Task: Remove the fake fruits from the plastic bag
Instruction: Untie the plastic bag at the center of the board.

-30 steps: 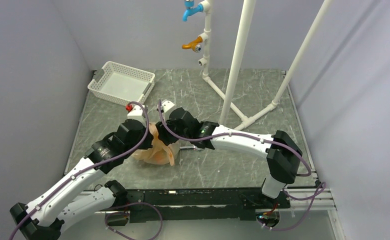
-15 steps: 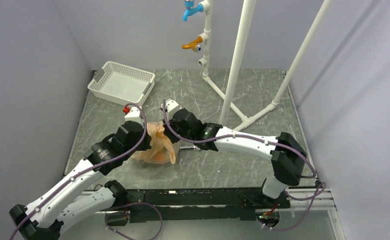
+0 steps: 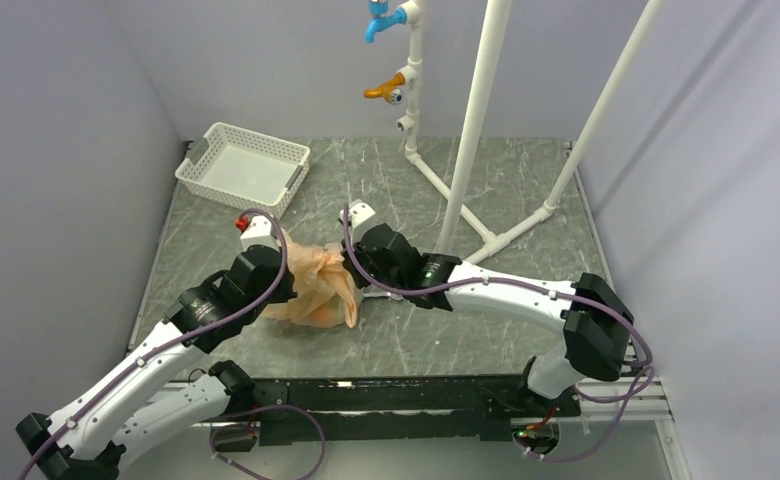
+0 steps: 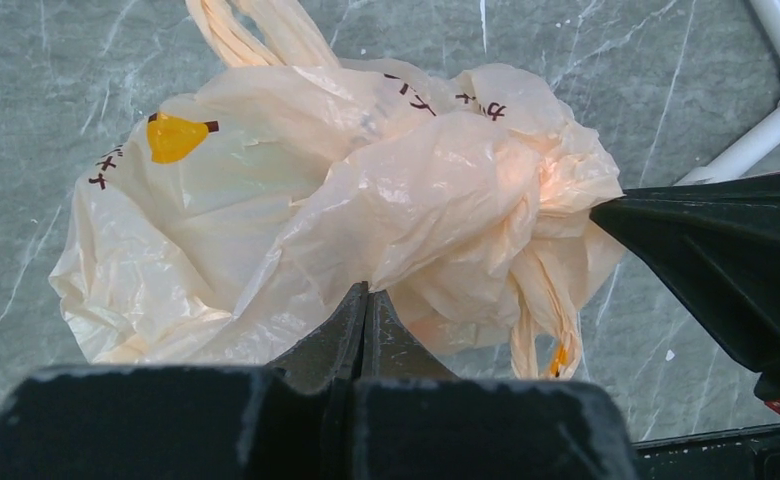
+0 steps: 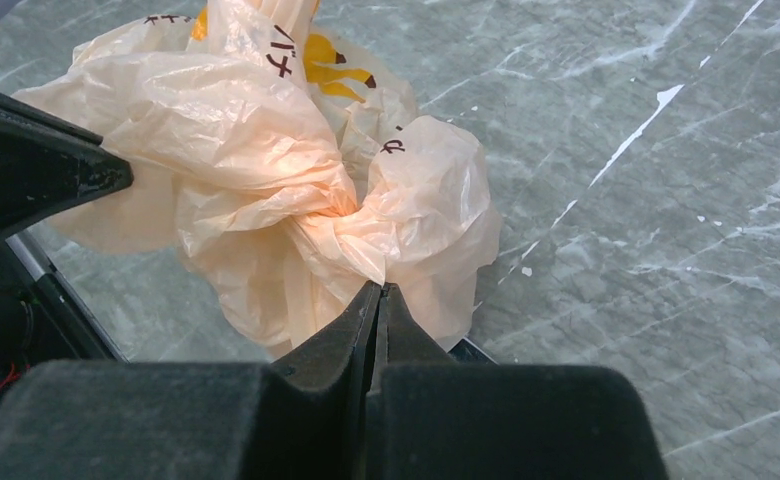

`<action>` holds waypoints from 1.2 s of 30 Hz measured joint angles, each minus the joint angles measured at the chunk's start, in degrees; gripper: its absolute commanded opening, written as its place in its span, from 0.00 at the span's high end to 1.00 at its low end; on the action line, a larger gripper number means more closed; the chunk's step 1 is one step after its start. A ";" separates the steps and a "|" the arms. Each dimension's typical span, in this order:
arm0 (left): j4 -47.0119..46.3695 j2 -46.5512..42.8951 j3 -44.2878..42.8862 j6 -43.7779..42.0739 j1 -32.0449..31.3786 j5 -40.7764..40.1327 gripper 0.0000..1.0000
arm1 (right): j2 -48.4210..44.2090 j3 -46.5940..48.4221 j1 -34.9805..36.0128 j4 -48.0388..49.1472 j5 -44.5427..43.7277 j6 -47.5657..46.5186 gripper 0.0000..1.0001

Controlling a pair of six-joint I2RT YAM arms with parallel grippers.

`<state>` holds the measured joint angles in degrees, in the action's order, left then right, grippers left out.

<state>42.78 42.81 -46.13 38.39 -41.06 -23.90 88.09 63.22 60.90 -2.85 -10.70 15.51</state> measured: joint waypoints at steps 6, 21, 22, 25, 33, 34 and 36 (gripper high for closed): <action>0.02 0.04 0.00 -1.62 0.00 0.66 0.08 | -1.01 -0.98 -0.17 0.04 0.63 -1.53 1.00; 0.66 2.43 -10.47 -10.80 2.32 4.63 0.01 | -1.01 -0.98 -0.39 -0.11 5.75 -3.10 1.00; 0.17 3.02 -10.64 -11.45 3.04 5.44 0.01 | -1.01 -0.98 -0.42 -0.09 6.03 -3.10 1.00; -0.50 5.49 -10.97 -12.92 5.07 8.72 0.01 | -1.01 -0.98 -0.42 -0.11 6.84 -3.10 1.00; -3.78 16.09 -9.40 -15.28 9.14 19.21 0.09 | -1.01 -0.98 -0.42 -0.20 8.02 -3.10 1.00; -4.28 16.35 -8.37 -15.28 9.18 19.98 0.14 | -1.01 -0.98 -0.42 -0.31 8.02 -3.10 1.00; -4.85 16.06 -6.95 -15.19 9.20 21.03 0.24 | -1.01 -0.98 -0.39 -0.70 8.22 -3.10 1.00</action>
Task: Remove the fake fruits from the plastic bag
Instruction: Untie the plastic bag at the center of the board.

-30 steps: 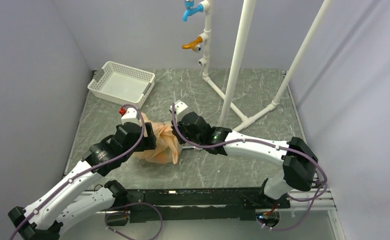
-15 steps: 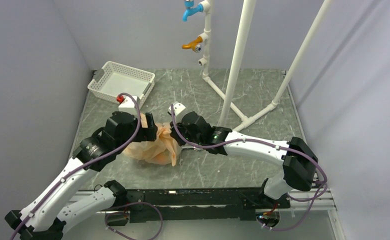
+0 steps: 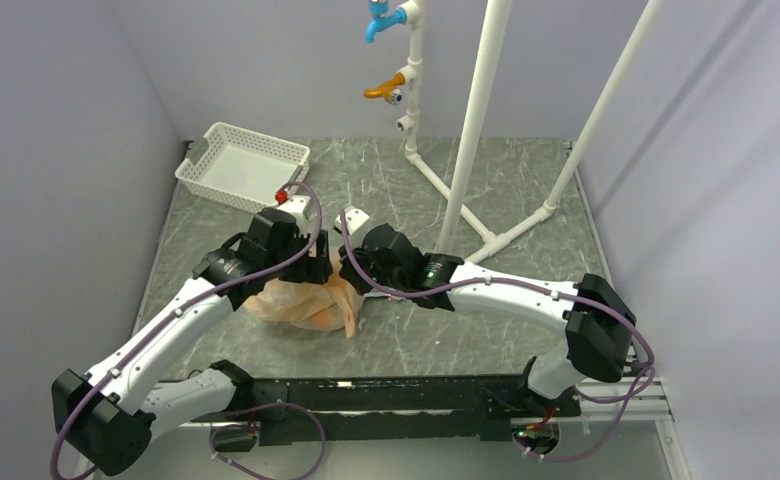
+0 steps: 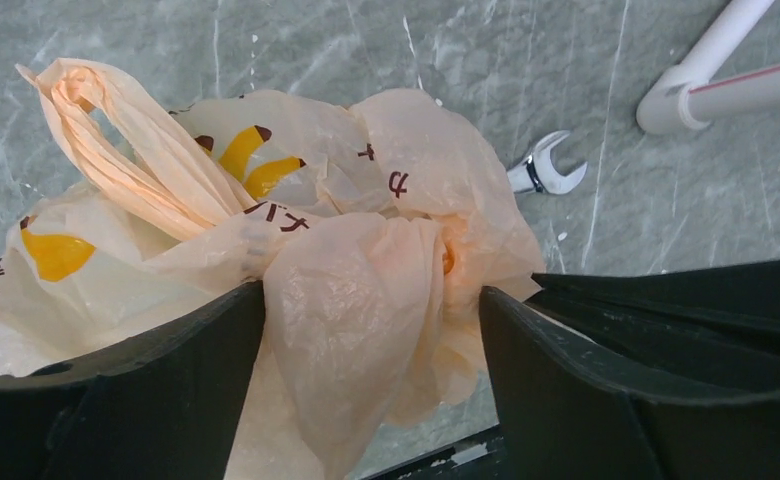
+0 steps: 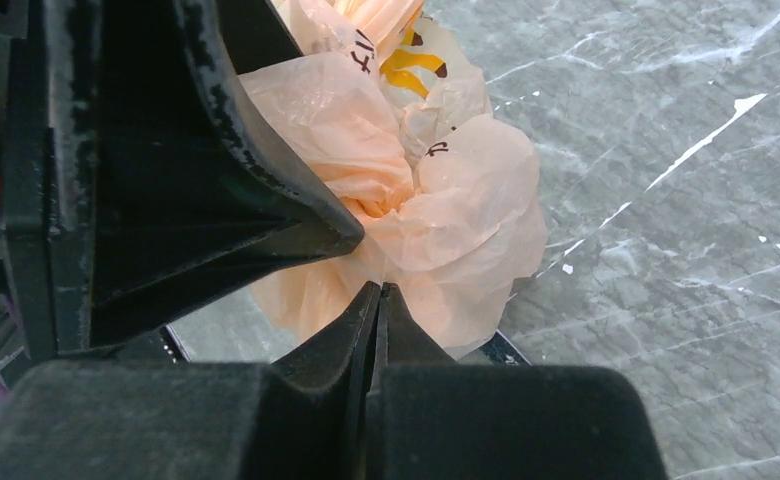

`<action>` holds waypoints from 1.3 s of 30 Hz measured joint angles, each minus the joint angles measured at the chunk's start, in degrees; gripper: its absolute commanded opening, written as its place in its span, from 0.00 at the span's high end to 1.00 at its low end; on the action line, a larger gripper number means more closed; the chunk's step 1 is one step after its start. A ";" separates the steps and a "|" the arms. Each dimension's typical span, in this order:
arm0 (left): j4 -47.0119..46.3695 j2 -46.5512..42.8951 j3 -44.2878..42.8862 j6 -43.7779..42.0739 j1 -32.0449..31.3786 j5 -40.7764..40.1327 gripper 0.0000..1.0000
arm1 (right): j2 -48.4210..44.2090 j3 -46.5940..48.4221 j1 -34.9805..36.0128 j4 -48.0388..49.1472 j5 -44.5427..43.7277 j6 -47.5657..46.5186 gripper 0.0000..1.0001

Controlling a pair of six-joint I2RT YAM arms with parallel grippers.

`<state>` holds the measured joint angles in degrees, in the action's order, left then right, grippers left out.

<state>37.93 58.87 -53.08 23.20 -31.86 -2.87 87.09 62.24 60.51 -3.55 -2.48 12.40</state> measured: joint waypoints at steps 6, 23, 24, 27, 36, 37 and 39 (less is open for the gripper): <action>0.07 -2.54 0.63 -0.37 0.02 -1.20 0.66 | -0.17 0.00 0.00 -0.24 -0.04 -0.02 1.00; 2.93 -12.85 2.29 0.92 -0.09 -10.69 1.00 | -1.99 -1.01 0.00 0.15 -0.63 -0.48 1.00; 3.19 -13.64 2.47 1.18 -0.09 -11.37 1.00 | -1.99 -1.03 0.00 0.09 -0.74 -0.50 1.00; 3.34 -16.48 3.37 1.90 -0.09 -13.40 1.00 | -2.38 -1.46 0.00 0.07 -1.62 -0.57 1.00; 2.95 -21.09 5.05 2.16 -0.09 -15.52 1.00 | -4.31 -4.57 0.00 -1.03 -3.72 -0.98 1.00; 2.80 -21.44 5.44 2.16 -0.09 -15.45 1.00 | -4.37 -4.74 0.00 -1.14 -3.76 -1.27 1.00; 2.14 -22.21 6.47 2.12 -0.09 -15.15 1.00 | -4.72 -5.40 0.00 -1.31 -3.78 -2.23 0.84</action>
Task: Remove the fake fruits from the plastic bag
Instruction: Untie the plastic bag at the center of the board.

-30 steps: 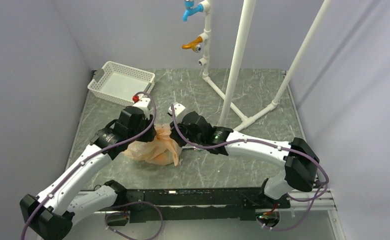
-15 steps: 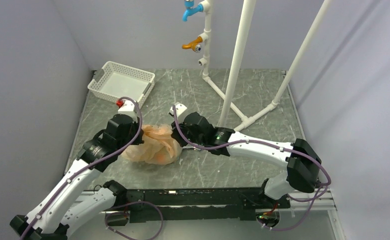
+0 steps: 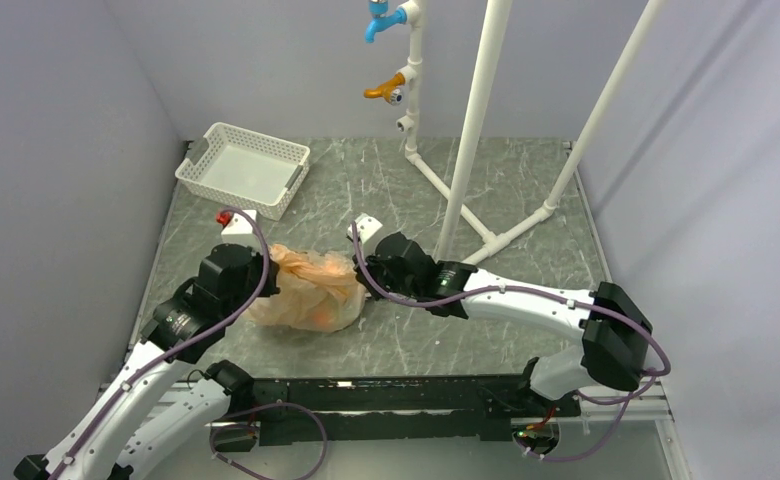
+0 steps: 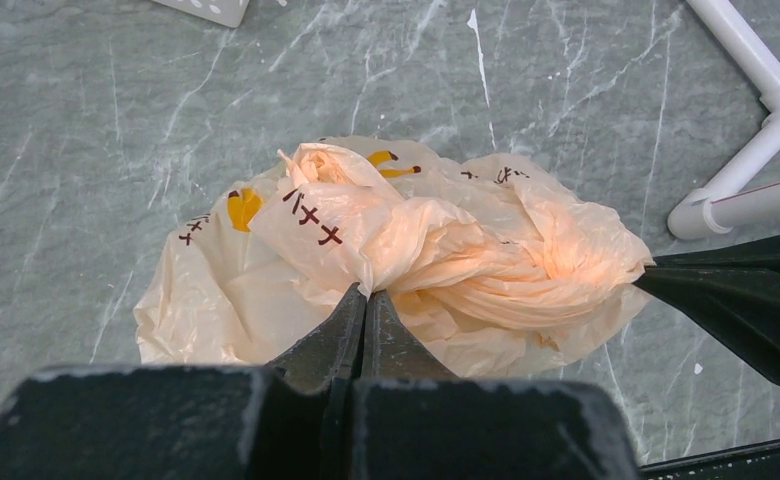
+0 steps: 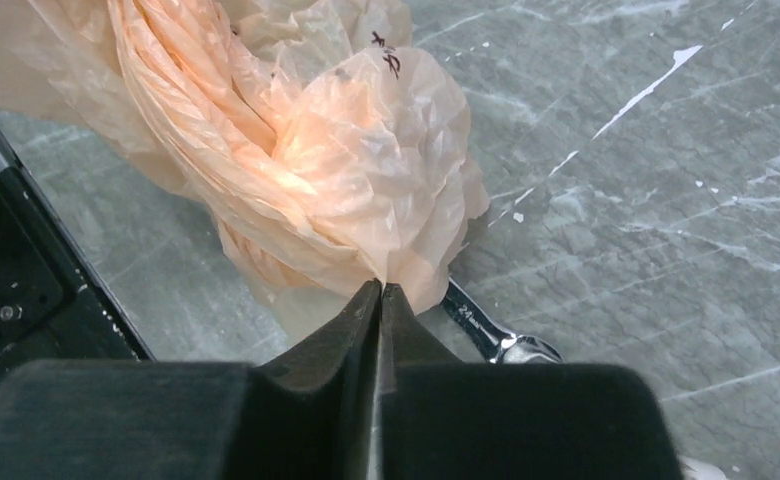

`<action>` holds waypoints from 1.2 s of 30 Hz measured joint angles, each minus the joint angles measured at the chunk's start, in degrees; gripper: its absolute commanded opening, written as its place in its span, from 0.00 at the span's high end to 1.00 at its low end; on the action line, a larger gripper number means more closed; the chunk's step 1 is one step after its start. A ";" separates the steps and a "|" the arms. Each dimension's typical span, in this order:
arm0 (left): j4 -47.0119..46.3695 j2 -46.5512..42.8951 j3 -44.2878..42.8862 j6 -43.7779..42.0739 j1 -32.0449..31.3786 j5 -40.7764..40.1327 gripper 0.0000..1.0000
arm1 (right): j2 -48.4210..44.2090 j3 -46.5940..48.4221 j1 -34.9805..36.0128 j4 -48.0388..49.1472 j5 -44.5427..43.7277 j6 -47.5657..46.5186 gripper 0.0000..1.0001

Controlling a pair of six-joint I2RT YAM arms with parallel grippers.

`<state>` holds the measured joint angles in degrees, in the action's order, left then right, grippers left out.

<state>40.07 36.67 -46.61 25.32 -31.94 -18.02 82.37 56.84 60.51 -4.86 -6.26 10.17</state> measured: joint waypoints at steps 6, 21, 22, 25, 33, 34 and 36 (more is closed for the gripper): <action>-0.85 -0.72 1.40 -0.17 0.02 1.62 1.00 | -1.18 -0.04 0.00 -2.54 1.42 -2.51 0.35; -2.54 -0.85 1.40 -0.15 0.04 5.25 1.00 | 5.86 17.35 2.21 -3.74 6.95 -9.25 0.38; -2.54 -0.85 1.40 -0.15 0.04 5.29 1.00 | 6.36 17.38 2.21 -3.69 7.74 -9.35 0.39; -2.51 -0.85 1.40 -0.15 0.04 5.31 1.00 | 7.87 17.38 2.25 -3.82 9.73 -9.60 0.41; -2.51 -0.85 1.40 -0.13 0.04 5.35 1.00 | 8.70 17.33 3.19 -4.13 9.99 -9.20 0.45; -2.51 -0.85 1.40 -0.13 0.04 5.35 1.00 | 8.72 17.29 3.32 -4.13 9.25 -9.11 0.47; -2.51 -0.85 1.40 -0.13 0.04 5.46 1.00 | 8.72 16.98 3.58 -4.04 7.67 -9.05 0.46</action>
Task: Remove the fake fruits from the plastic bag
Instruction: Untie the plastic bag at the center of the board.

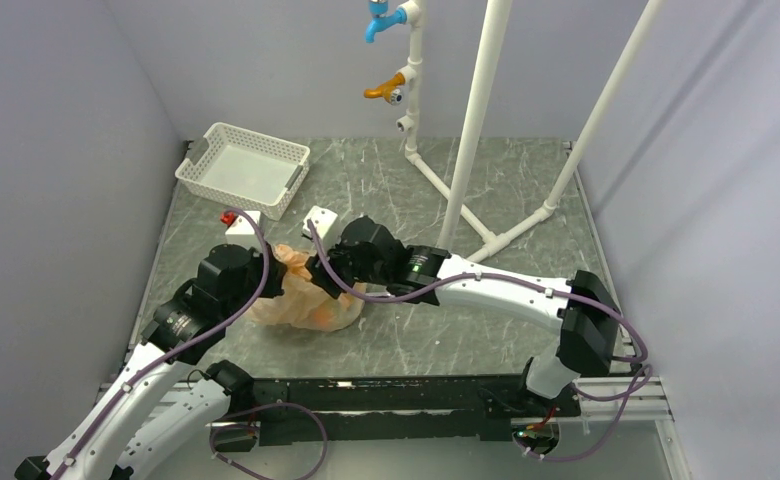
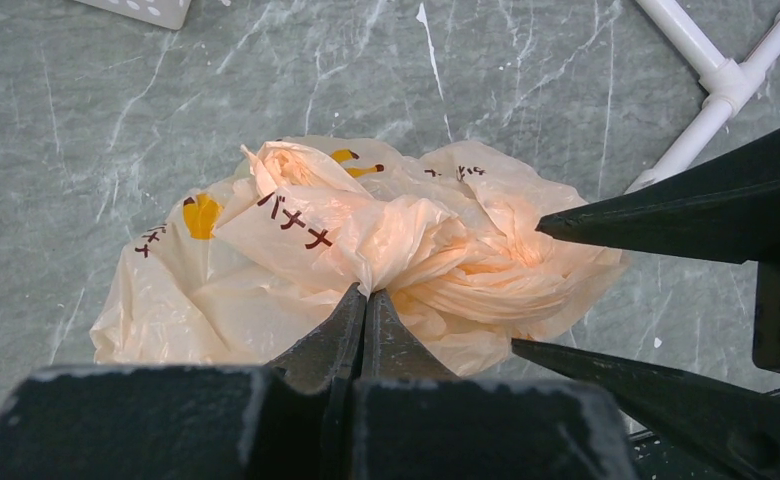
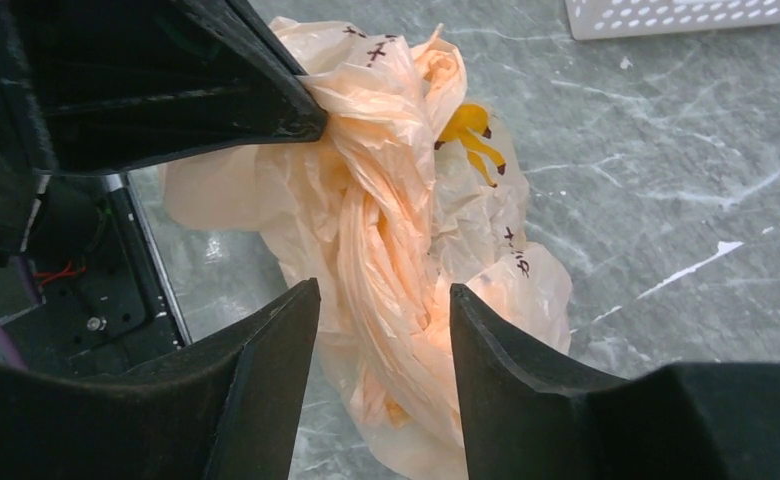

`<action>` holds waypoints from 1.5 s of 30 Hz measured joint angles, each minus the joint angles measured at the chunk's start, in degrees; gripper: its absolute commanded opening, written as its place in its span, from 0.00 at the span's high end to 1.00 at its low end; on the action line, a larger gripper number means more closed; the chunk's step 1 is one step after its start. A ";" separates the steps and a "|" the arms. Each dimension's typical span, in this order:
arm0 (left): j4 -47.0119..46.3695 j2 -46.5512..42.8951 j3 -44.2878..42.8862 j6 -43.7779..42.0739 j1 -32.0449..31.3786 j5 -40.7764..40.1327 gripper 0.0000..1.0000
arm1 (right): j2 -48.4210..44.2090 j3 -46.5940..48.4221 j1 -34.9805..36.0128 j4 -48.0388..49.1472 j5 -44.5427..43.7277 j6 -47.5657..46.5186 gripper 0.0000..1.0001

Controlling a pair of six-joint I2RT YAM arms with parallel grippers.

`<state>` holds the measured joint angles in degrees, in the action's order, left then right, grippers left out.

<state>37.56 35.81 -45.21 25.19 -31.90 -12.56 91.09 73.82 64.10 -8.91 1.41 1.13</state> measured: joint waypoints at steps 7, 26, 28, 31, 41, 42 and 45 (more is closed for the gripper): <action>0.11 -0.11 -0.02 0.00 0.00 0.31 1.00 | 1.90 -0.39 1.11 -0.11 -4.72 -0.26 0.41; 0.79 -0.11 -0.13 2.36 -0.04 -3.04 1.00 | -4.92 -8.33 3.63 5.09 -17.51 -2.05 0.99; 0.83 -0.28 -0.13 3.19 -0.04 -3.96 1.00 | -7.21 -9.81 3.65 6.38 -18.69 -2.10 1.00; 0.81 -0.81 -0.11 4.68 -0.09 -4.46 0.97 | -10.71 -12.46 3.65 8.28 -20.22 -1.90 1.00; 2.84 -2.89 0.00 5.75 -0.20 -4.50 0.40 | -15.23 -14.80 2.69 9.86 -15.76 0.17 1.00; 3.34 -2.99 -0.04 5.22 -0.15 -4.50 0.30 | -15.23 -14.80 2.62 9.68 -15.19 0.13 1.00; 5.14 -2.73 -1.46 2.75 -0.04 -3.30 0.10 | -15.19 -14.71 2.45 9.09 -13.16 -0.37 1.00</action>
<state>42.70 33.08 -46.68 27.94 -31.94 -15.86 75.90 59.11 66.54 0.19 -11.75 0.75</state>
